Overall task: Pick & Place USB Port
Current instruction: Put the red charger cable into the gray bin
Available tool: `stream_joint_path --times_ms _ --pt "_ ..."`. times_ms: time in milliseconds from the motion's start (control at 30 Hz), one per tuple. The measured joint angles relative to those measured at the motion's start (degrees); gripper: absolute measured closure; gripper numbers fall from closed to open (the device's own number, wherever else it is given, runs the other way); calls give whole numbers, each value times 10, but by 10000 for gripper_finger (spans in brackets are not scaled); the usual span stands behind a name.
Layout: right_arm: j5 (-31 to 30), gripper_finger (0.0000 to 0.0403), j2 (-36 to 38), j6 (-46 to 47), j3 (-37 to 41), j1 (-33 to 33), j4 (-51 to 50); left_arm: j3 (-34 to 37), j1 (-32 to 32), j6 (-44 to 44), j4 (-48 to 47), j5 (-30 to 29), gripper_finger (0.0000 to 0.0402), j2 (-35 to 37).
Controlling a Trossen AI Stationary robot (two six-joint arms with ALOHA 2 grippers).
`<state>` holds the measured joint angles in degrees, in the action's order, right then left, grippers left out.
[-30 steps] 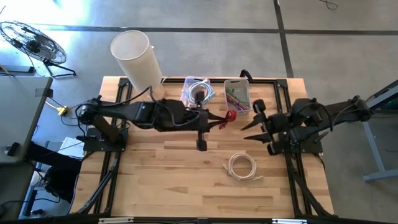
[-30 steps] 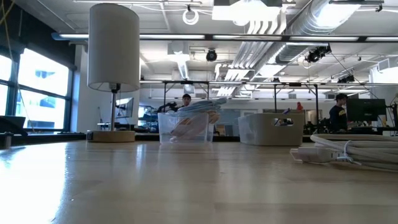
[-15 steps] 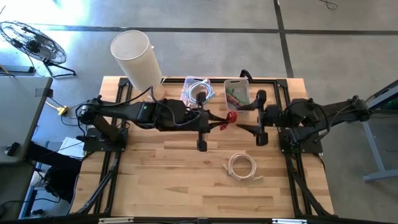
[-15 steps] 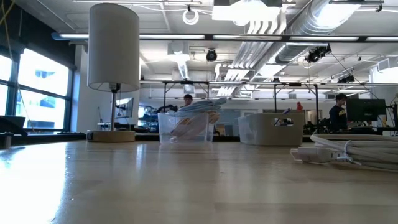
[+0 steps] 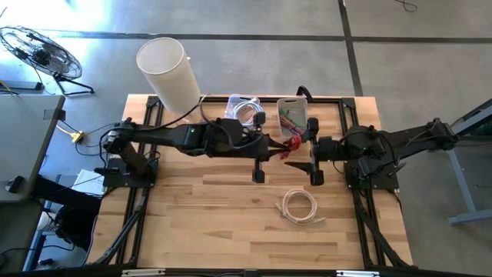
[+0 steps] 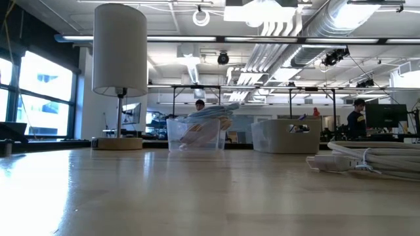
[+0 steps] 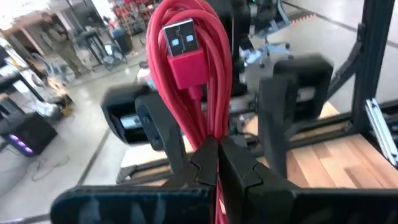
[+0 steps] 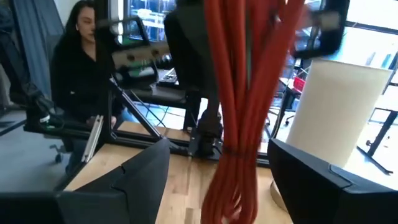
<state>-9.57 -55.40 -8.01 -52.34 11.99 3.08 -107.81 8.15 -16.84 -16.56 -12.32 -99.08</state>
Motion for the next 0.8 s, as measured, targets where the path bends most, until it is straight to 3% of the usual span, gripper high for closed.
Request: stream_joint_path --times_ms 200,300,400,533,800 --pt "14 145 3 4 0 0 8 0 -11 8 0 25 401 -12" --pt "6 175 7 6 0 0 0 0 -11 7 2 26 401 -13" --pt "-1 244 8 17 0 0 -10 0 -11 7 1 26 401 -14" --pt "-9 371 8 -18 0 0 -28 0 -11 7 -1 26 400 -14" --pt "-14 377 10 -25 0 0 -60 0 -11 6 -4 12 370 -15"
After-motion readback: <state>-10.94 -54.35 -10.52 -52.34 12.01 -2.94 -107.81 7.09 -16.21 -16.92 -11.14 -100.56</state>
